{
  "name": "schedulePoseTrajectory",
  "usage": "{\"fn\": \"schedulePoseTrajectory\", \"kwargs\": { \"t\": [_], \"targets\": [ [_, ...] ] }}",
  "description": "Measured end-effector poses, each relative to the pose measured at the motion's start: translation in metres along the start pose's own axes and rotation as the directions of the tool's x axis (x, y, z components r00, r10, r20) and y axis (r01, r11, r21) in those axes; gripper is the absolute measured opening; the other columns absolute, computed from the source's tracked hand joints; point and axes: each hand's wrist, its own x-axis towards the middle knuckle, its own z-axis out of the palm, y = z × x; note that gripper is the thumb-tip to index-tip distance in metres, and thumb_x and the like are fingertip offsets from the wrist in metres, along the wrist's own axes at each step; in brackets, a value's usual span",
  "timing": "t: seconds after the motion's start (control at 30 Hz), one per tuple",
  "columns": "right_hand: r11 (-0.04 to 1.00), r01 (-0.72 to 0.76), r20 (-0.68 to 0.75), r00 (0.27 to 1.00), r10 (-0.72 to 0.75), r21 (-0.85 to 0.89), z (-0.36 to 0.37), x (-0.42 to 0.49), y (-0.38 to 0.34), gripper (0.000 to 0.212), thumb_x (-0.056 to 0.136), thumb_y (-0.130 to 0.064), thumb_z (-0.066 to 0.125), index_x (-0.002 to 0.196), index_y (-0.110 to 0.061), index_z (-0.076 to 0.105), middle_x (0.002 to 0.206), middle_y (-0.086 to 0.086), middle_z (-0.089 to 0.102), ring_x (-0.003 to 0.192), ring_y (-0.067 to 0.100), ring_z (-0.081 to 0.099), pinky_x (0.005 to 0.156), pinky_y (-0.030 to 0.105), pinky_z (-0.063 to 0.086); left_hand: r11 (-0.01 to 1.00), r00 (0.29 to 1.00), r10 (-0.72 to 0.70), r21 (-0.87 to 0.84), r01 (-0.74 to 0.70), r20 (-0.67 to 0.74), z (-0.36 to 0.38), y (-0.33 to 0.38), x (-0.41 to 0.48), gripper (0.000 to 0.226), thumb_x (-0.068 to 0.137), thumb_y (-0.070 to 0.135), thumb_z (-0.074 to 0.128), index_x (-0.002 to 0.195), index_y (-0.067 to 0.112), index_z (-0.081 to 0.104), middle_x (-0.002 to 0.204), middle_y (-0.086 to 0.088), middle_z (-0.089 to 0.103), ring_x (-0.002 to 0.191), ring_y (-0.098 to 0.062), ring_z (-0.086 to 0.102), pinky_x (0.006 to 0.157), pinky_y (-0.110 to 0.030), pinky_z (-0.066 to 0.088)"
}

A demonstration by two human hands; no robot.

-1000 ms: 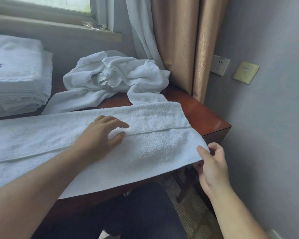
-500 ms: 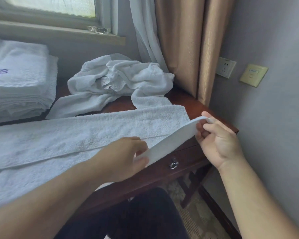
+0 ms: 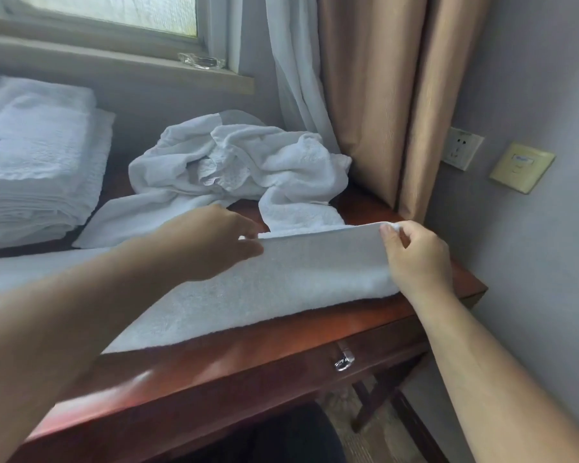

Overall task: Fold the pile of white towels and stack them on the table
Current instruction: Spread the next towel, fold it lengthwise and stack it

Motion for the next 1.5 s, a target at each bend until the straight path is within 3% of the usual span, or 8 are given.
{"fn": "schedulePoseTrajectory", "kwargs": {
  "t": [0.23, 0.4, 0.6, 0.77, 0.93, 1.17, 1.37, 1.5],
  "targets": [
    [0.99, -0.075, 0.16, 0.983, 0.094, -0.117, 0.03, 0.023, 0.005, 0.03, 0.093, -0.047, 0.059, 0.078, -0.022, 0.065, 0.068, -0.008, 0.06, 0.071, 0.021, 0.058, 0.055, 0.029, 0.041, 0.98, 0.993, 0.12, 0.155, -0.122, 0.021, 0.02, -0.035, 0.038, 0.029, 0.091, 0.063, 0.056, 0.078, 0.038, 0.051, 0.072, 0.013, 0.052, 0.068, -0.009, 0.052, 0.06, -0.033, 0.05],
    [0.953, -0.051, 0.133, 0.987, 0.094, -0.297, 0.039, 0.02, 0.0, 0.031, 0.085, -0.046, 0.073, 0.074, -0.028, 0.051, 0.078, -0.012, 0.05, 0.077, 0.019, 0.049, 0.08, 0.038, 0.035, 0.987, 0.994, 0.088, 0.127, -0.096, 0.067, 0.032, -0.044, 0.044, 0.035, 0.083, 0.07, 0.061, 0.078, 0.039, 0.043, 0.073, 0.014, 0.051, 0.068, -0.007, 0.05, 0.053, -0.029, 0.036],
    [0.964, 0.223, 0.126, 0.97, -0.206, -0.143, 0.049, -0.013, -0.061, 0.026, 0.081, -0.022, 0.077, 0.075, -0.022, 0.051, 0.076, -0.006, 0.052, 0.073, 0.021, 0.051, 0.075, 0.039, 0.037, 0.991, 0.991, -0.102, -0.076, 0.108, 0.084, 0.027, -0.08, -0.016, 0.037, 0.08, 0.065, 0.068, 0.1, 0.051, 0.04, 0.088, 0.018, 0.054, 0.078, 0.002, 0.05, 0.059, -0.022, 0.035],
    [0.864, 0.37, 0.453, 0.74, -0.497, 0.342, 0.082, -0.078, -0.168, 0.025, 0.086, -0.039, 0.074, 0.074, -0.027, 0.056, 0.073, -0.01, 0.06, 0.073, 0.009, 0.056, 0.073, 0.032, 0.047, 0.964, 0.971, -0.224, -0.126, 0.234, 0.087, -0.007, -0.126, -0.12, 0.045, 0.076, 0.071, 0.066, 0.107, 0.051, 0.042, 0.093, 0.022, 0.056, 0.087, 0.005, 0.053, 0.067, -0.014, 0.038],
    [0.706, 0.48, 0.526, 0.471, -0.708, 0.521, 0.112, -0.134, -0.251, 0.024, 0.089, -0.05, 0.068, 0.078, -0.033, 0.057, 0.073, -0.017, 0.055, 0.077, 0.005, 0.053, 0.074, 0.026, 0.04, 0.899, 0.91, -0.41, -0.14, 0.415, 0.062, -0.048, -0.171, -0.219, 0.055, 0.07, 0.072, 0.068, 0.113, 0.044, 0.05, 0.089, 0.014, 0.06, 0.081, 0.0, 0.056, 0.073, -0.023, 0.045],
    [0.597, 0.634, 0.458, 0.395, -0.796, 0.491, 0.141, -0.153, -0.307, 0.047, 0.083, -0.056, 0.073, 0.124, -0.033, 0.064, 0.118, -0.009, 0.058, 0.117, 0.015, 0.046, 0.099, 0.032, 0.034, 0.832, 0.833, -0.507, -0.128, 0.54, 0.222, -0.064, -0.199, -0.3, 0.083, 0.056, 0.08, 0.072, 0.127, 0.06, 0.034, 0.112, 0.034, 0.047, 0.103, 0.013, 0.048, 0.086, -0.017, 0.045],
    [0.333, 0.769, 0.412, 0.1, -0.906, 0.546, 0.155, -0.163, -0.338, 0.032, 0.085, -0.049, 0.076, 0.107, -0.027, 0.073, 0.102, -0.003, 0.065, 0.098, 0.022, 0.061, 0.087, 0.033, 0.045, 0.757, 0.844, -0.535, -0.424, 0.497, 0.033, -0.057, -0.22, -0.311, 0.02, 0.084, 0.038, 0.079, 0.097, 0.043, 0.066, 0.085, 0.02, 0.066, 0.075, -0.002, 0.058, 0.079, -0.031, 0.05],
    [0.145, 0.851, 0.286, -0.006, -0.958, 0.505, 0.16, -0.173, -0.358, 0.018, 0.09, -0.035, 0.074, 0.09, -0.017, 0.075, 0.084, 0.002, 0.066, 0.076, 0.027, 0.063, 0.065, 0.036, 0.051, 0.717, 0.832, -0.553, -0.49, 0.496, 0.034, -0.056, -0.227, -0.316, 0.016, 0.089, 0.026, 0.072, 0.096, 0.04, 0.07, 0.086, 0.012, 0.072, 0.079, -0.005, 0.066, 0.083, -0.031, 0.051]
  ]
}}
